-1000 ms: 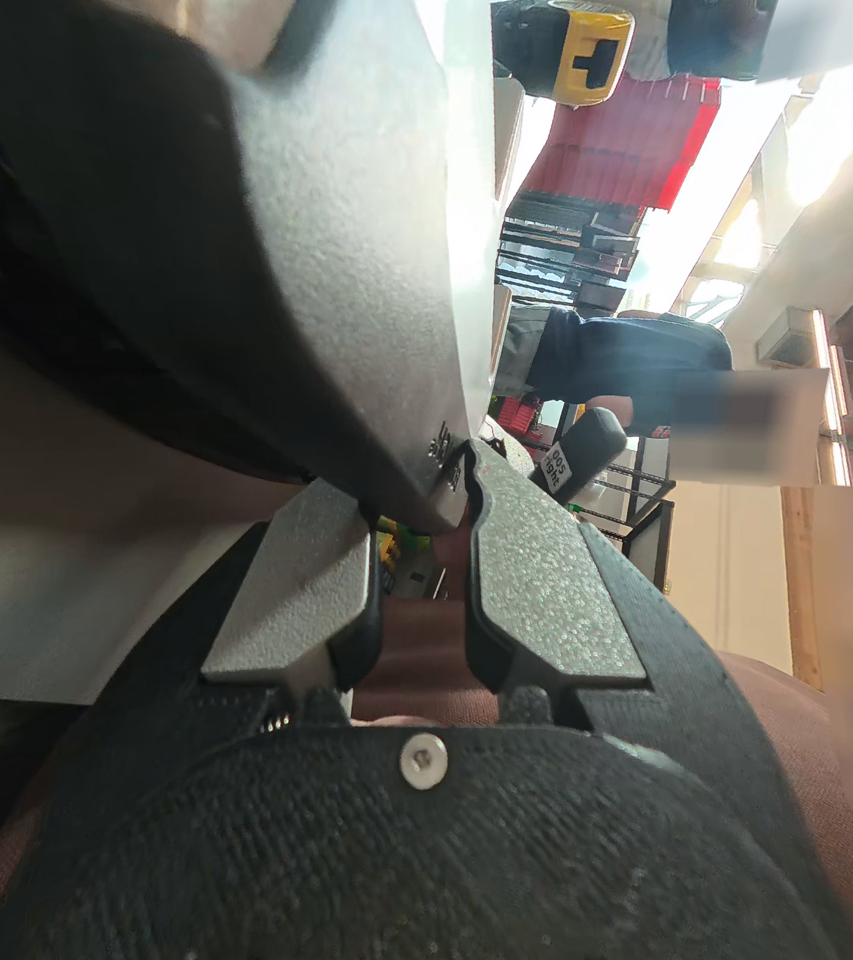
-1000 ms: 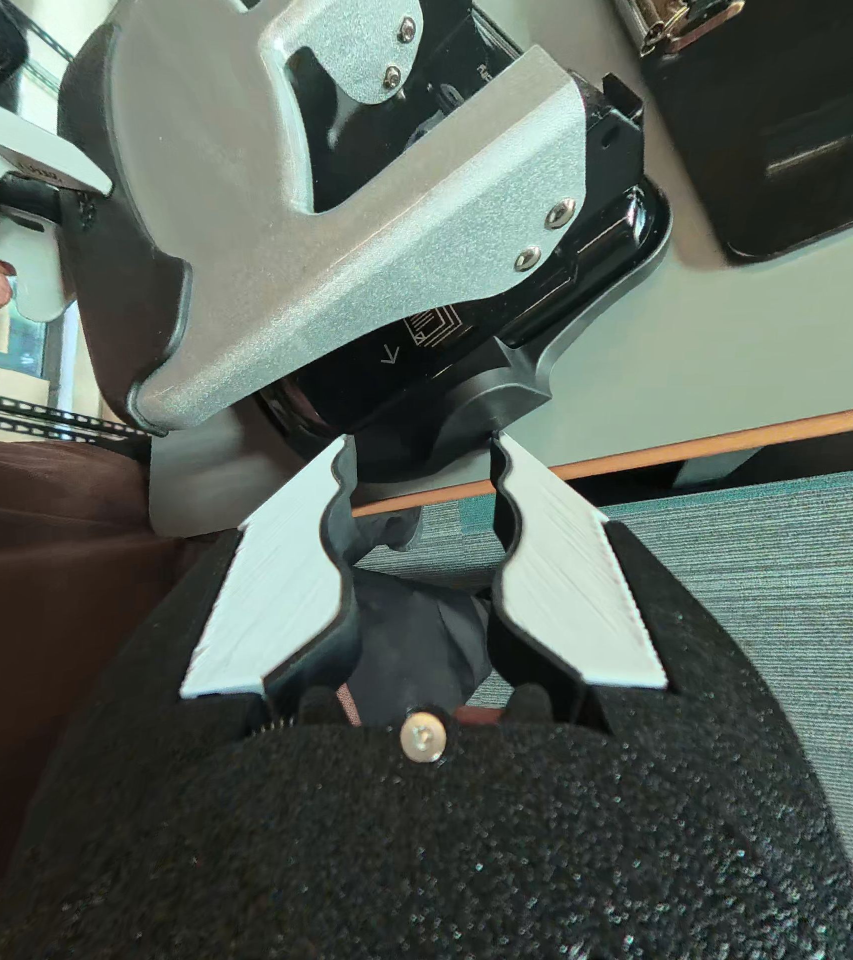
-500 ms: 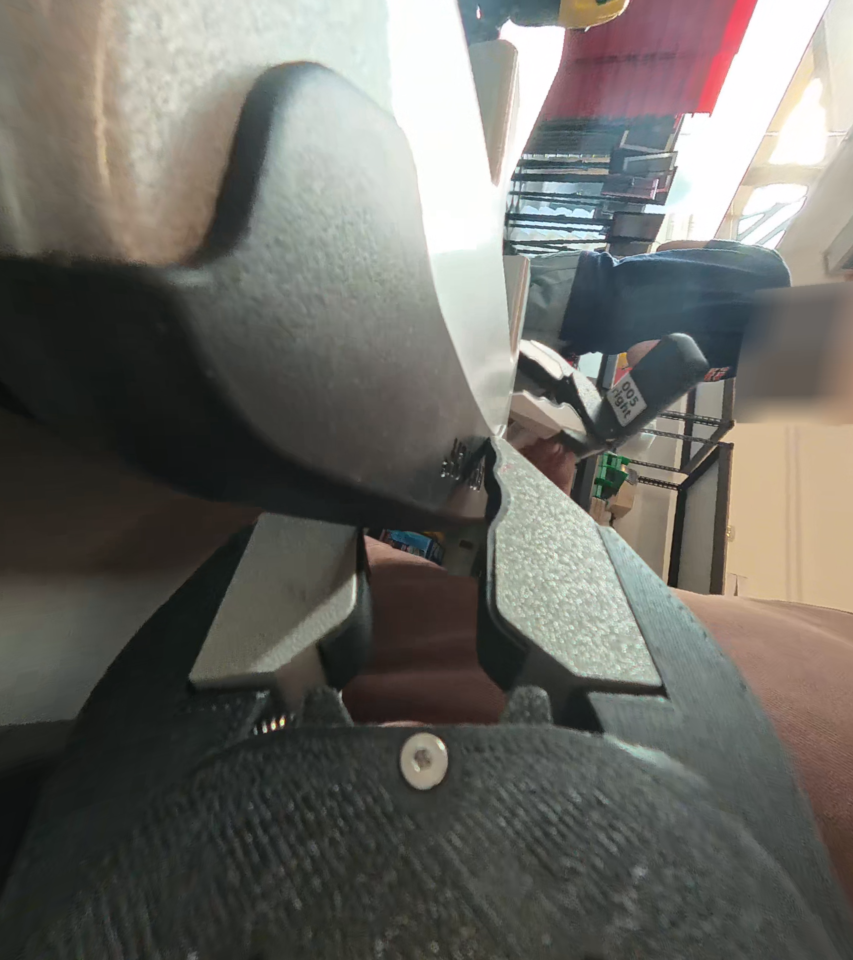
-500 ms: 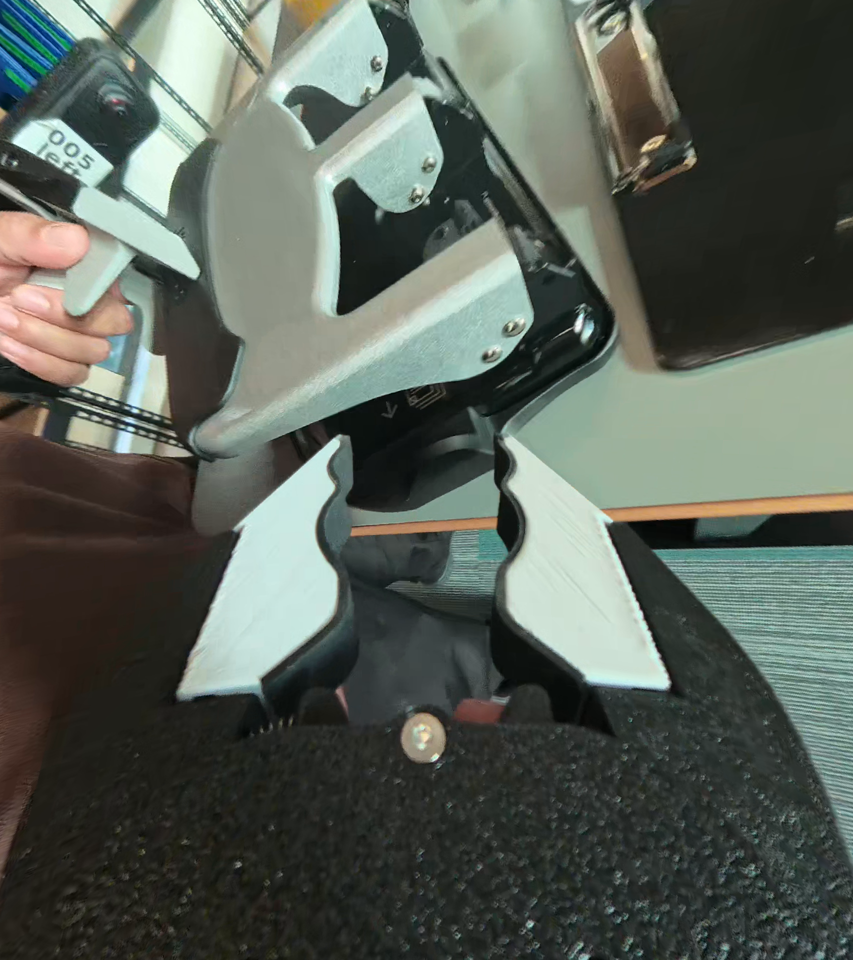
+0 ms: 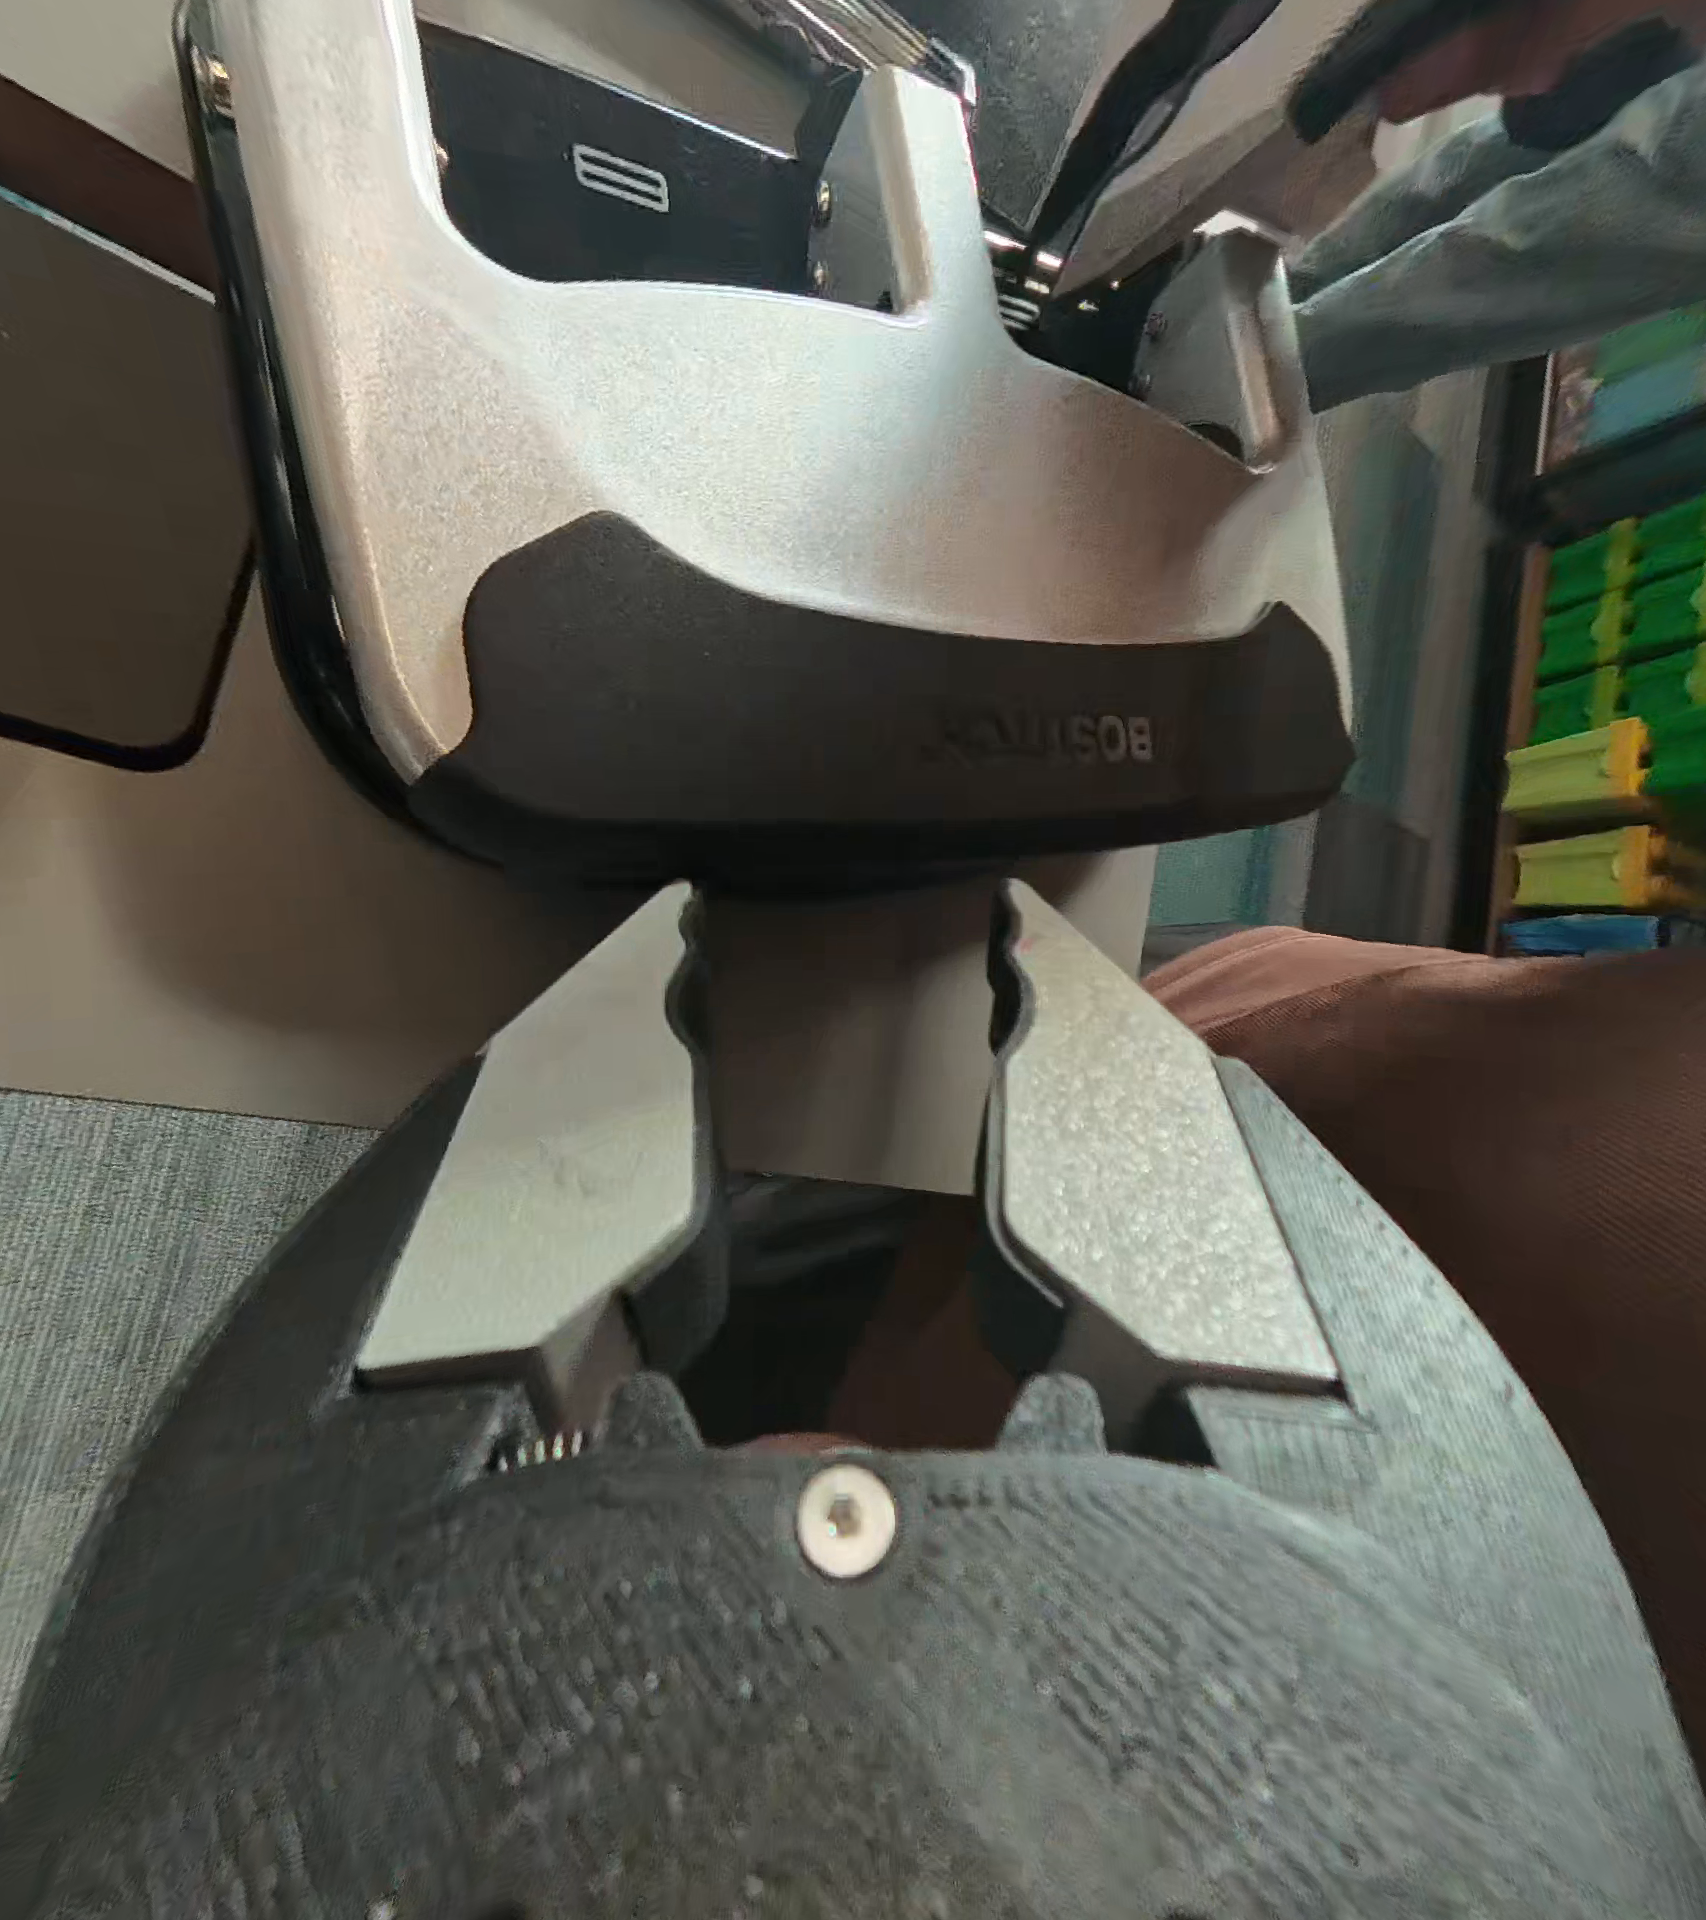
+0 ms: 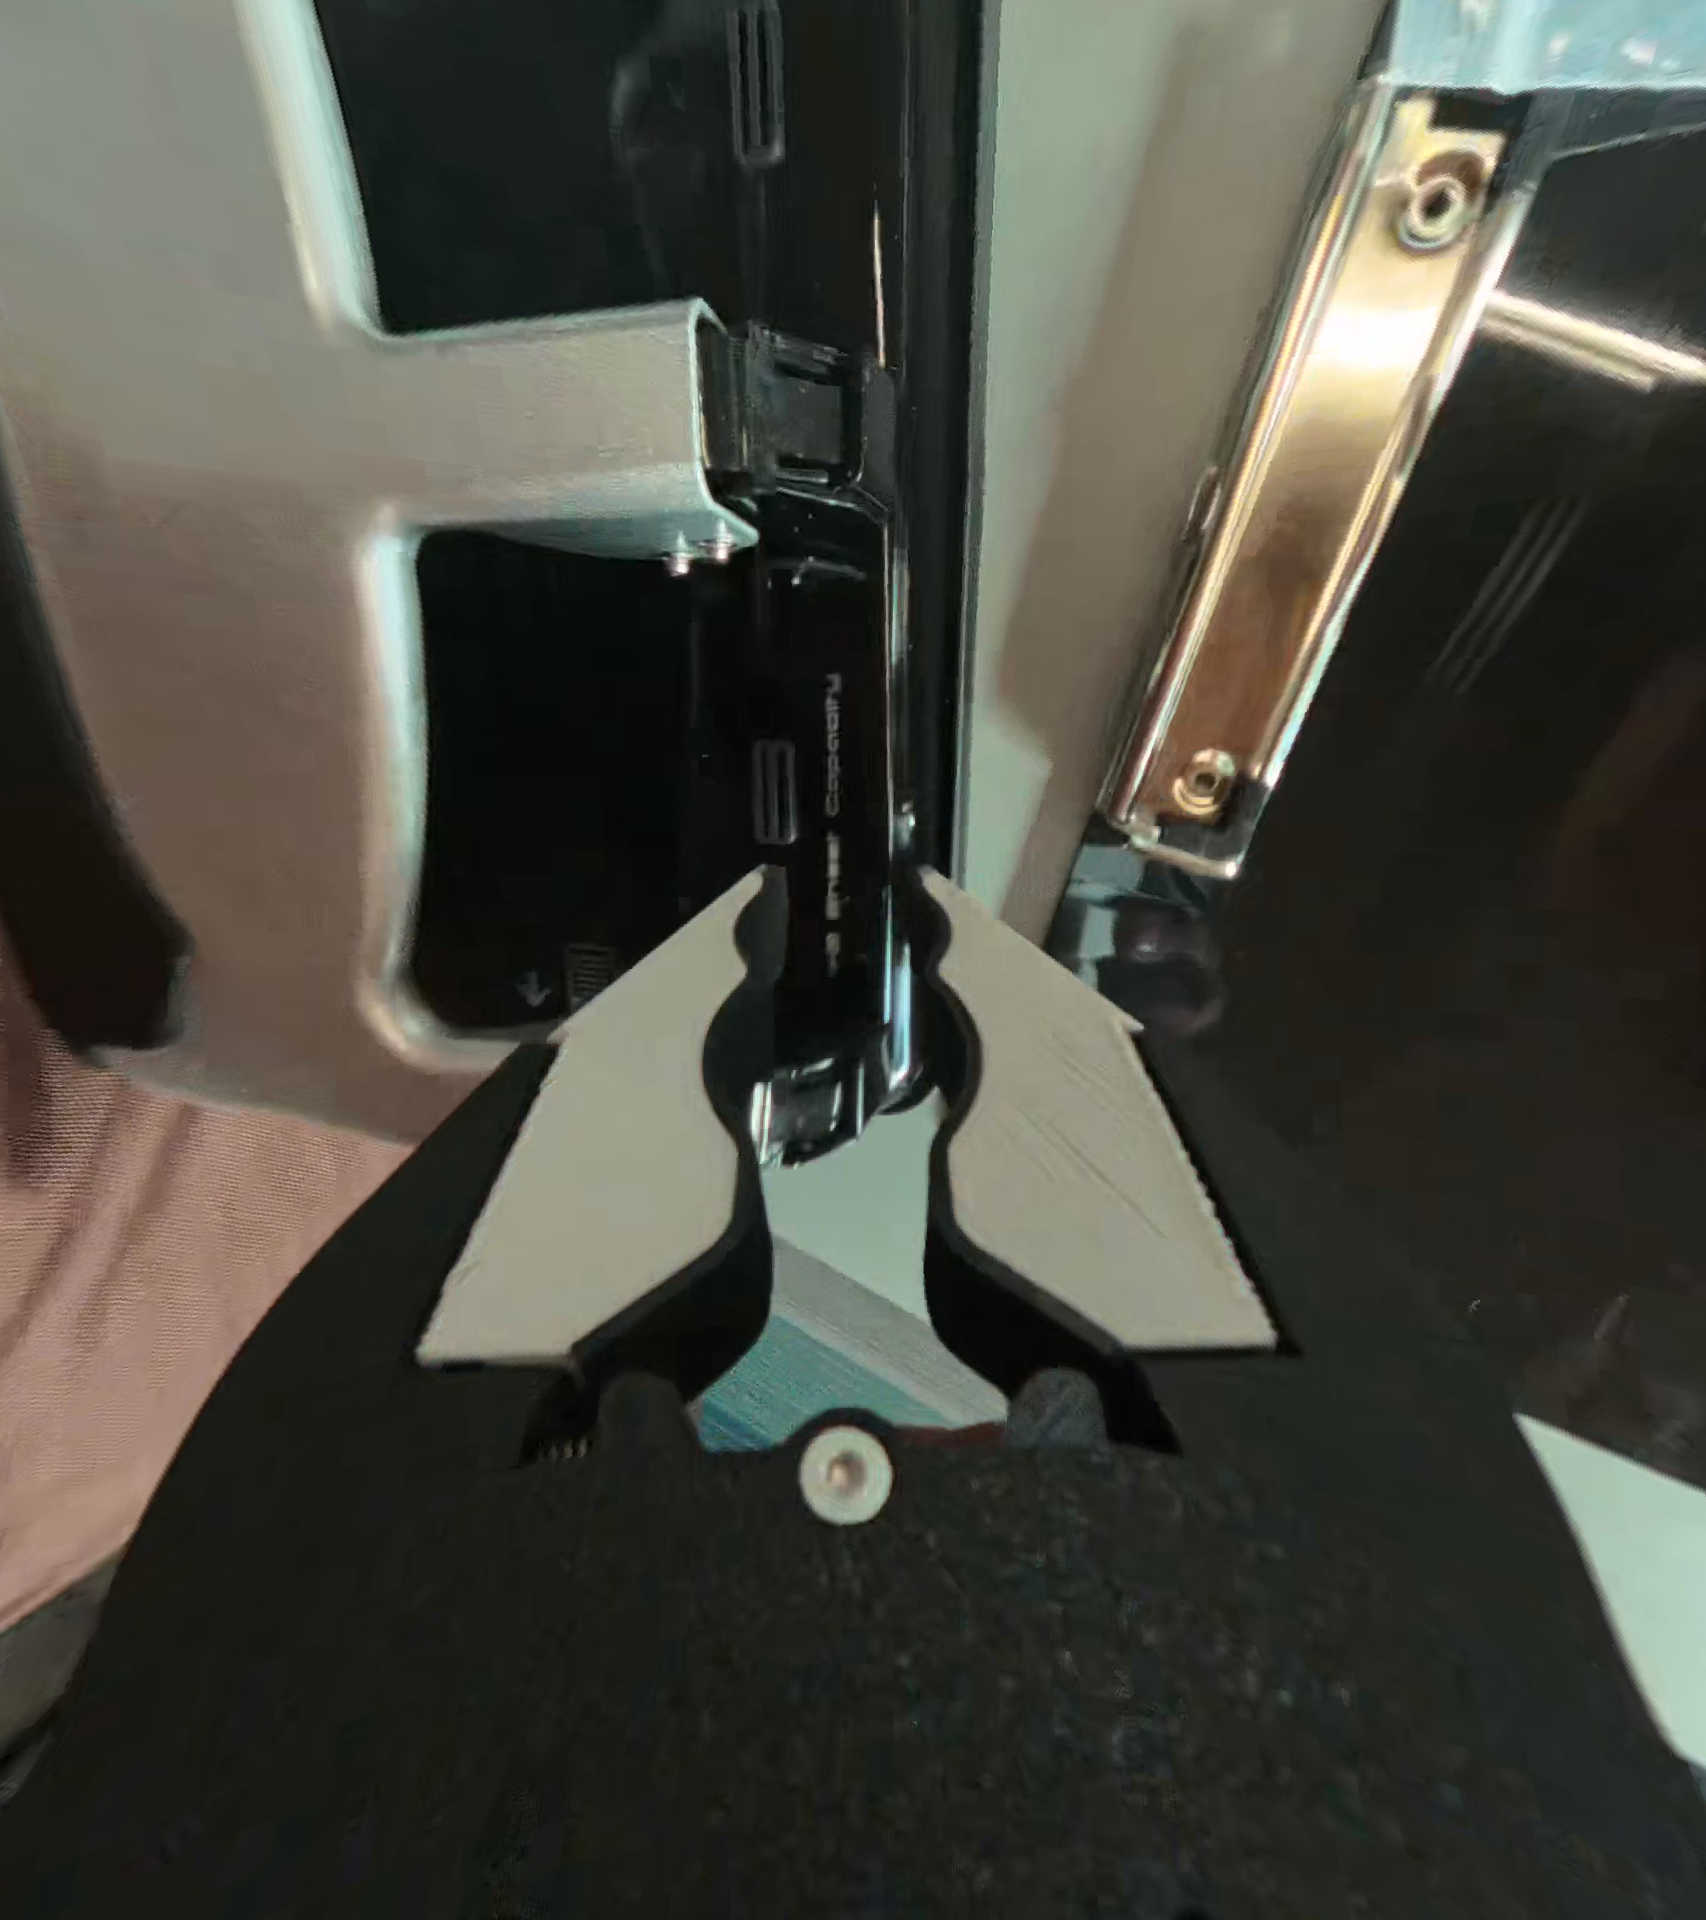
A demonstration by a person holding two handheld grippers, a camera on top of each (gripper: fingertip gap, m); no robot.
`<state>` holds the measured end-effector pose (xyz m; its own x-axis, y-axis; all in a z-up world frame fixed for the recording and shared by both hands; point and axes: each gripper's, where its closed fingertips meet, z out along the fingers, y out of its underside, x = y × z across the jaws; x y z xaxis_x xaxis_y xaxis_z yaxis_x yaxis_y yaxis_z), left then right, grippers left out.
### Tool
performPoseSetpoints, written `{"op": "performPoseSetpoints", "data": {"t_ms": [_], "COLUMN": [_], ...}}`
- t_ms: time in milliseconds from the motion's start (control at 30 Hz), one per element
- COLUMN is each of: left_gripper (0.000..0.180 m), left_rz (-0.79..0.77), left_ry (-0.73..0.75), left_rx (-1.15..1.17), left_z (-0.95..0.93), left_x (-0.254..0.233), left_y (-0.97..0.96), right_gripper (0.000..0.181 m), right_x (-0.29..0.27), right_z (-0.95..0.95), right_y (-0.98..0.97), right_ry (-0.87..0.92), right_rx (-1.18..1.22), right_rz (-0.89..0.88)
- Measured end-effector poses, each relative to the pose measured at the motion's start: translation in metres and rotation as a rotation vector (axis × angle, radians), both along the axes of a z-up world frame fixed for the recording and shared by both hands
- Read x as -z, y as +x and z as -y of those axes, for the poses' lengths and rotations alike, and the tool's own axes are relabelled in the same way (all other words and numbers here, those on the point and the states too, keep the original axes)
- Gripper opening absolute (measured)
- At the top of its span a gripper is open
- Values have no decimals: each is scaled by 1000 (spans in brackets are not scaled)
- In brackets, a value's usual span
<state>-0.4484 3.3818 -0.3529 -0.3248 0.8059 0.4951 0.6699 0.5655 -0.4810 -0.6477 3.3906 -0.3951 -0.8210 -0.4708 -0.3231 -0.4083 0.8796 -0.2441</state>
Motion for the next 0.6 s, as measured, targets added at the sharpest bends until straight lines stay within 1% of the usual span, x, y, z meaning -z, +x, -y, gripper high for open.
{"op": "performPoseSetpoints", "data": {"t_ms": [33, 67, 133, 200, 267, 300, 367, 400, 433, 500, 600], "left_gripper": [50, 48, 48, 44, 43, 42, 42, 42, 31, 24, 24], "left_rz": [-2, -6, -41, -82, -119, -124, -121, -119, -130, -147, -172], "left_ry": [-27, -53, -71, -73, -126, -150, -158, -145, -148, -151, -126], "left_rx": [4, 7, -2, -17, -3, 19, 55, 70, 73, 94, 99], "left_z": [2, 3, 3, 4, 8, 10, 12, 13, 16, 18, 18], "left_x": [0, -1, -5, -15, -24, -25, -21, -18, -19, -20, -21], "left_y": [1, 2, 3, 6, 9, 10, 9, 8, 6, 3, -1], "right_gripper": [17, 19, 20, 24, 26, 23, 33, 34, 31, 22, 21], "right_x": [5, 6, 6, 4, 6, 6, 7, 8, 8, 7, 7], "right_z": [2, 3, 5, 8, 7, 8, 9, 8, 7, 6, 7], "right_y": [0, 0, -2, -1, 1, 2, -3, -2, -1, 3, 4], "right_ry": [17, 39, 85, 95, 126, 134, 166, 194, 219, 251, 276], "right_rx": [-23, -23, 12, 41, 42, 44, 64, 77, 79, 61, 46], "right_rz": [-39, -58, -65, -69, -85, -86, -99, -89, -79, -80, -140]}}
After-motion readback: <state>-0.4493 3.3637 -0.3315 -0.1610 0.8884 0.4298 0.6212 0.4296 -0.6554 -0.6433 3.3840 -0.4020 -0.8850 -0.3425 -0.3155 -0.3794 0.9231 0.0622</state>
